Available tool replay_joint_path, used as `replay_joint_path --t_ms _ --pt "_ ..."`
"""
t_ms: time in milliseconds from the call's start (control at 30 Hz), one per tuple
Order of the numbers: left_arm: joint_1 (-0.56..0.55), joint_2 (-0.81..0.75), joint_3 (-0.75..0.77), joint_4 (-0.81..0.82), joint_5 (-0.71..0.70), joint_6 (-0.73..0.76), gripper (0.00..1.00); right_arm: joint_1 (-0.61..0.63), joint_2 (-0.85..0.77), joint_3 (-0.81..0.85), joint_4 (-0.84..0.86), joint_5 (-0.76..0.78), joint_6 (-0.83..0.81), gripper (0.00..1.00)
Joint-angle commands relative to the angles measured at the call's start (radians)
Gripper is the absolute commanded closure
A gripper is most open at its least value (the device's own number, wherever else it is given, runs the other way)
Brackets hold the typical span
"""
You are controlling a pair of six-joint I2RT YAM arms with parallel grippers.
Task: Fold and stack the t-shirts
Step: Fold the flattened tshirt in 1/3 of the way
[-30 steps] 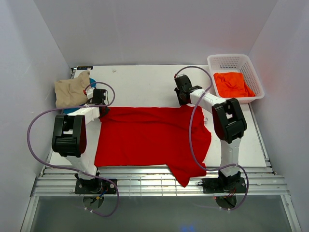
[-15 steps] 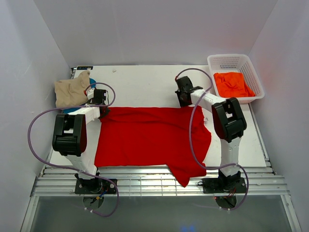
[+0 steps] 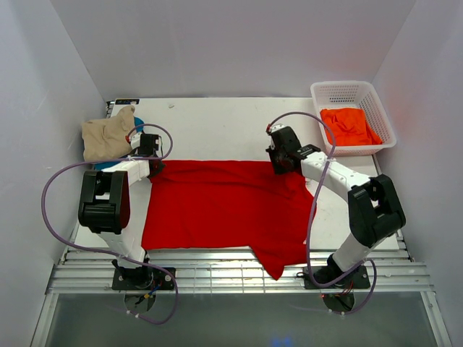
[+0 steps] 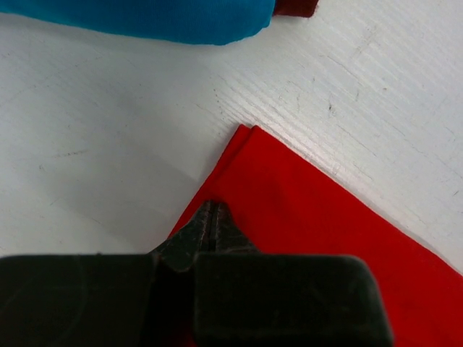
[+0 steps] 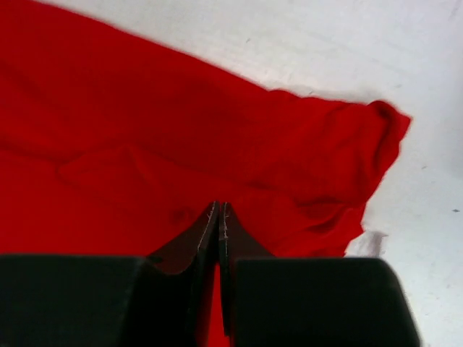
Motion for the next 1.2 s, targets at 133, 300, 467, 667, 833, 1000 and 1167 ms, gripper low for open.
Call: replay_joint_path --t_ms 133,300,467,667,833,1000,1167 --pt "0.001 -0.054 -0.016 -0.005 0.022 -0.004 1.00 0.104 -0.080 -0.133 -0.026 -0.040 0.088 0.92" --pt "0.003 -0.059 -0.012 -0.008 0.033 -0.002 1.00 0.180 -0.126 -0.164 -0.053 -0.001 0.136 0.92" --pt "0.001 -0.054 -0.010 -0.009 0.042 -0.001 1.00 0.257 -0.157 -0.176 -0.090 0.043 0.184 0.92" --pt "0.003 -0.050 -0.007 -0.009 0.050 -0.001 1.00 0.329 -0.166 -0.174 -0.145 0.082 0.222 0.92" --pt "0.003 -0.048 -0.004 -0.015 0.051 0.002 1.00 0.375 -0.157 -0.176 -0.193 0.089 0.251 0.92" --pt "0.001 -0.048 0.000 -0.022 0.050 0.006 1.00 0.414 -0.138 -0.173 -0.248 0.120 0.282 0.92" --pt "0.001 -0.050 0.002 -0.023 0.047 0.006 1.00 0.452 -0.128 -0.170 -0.308 0.121 0.312 0.92"
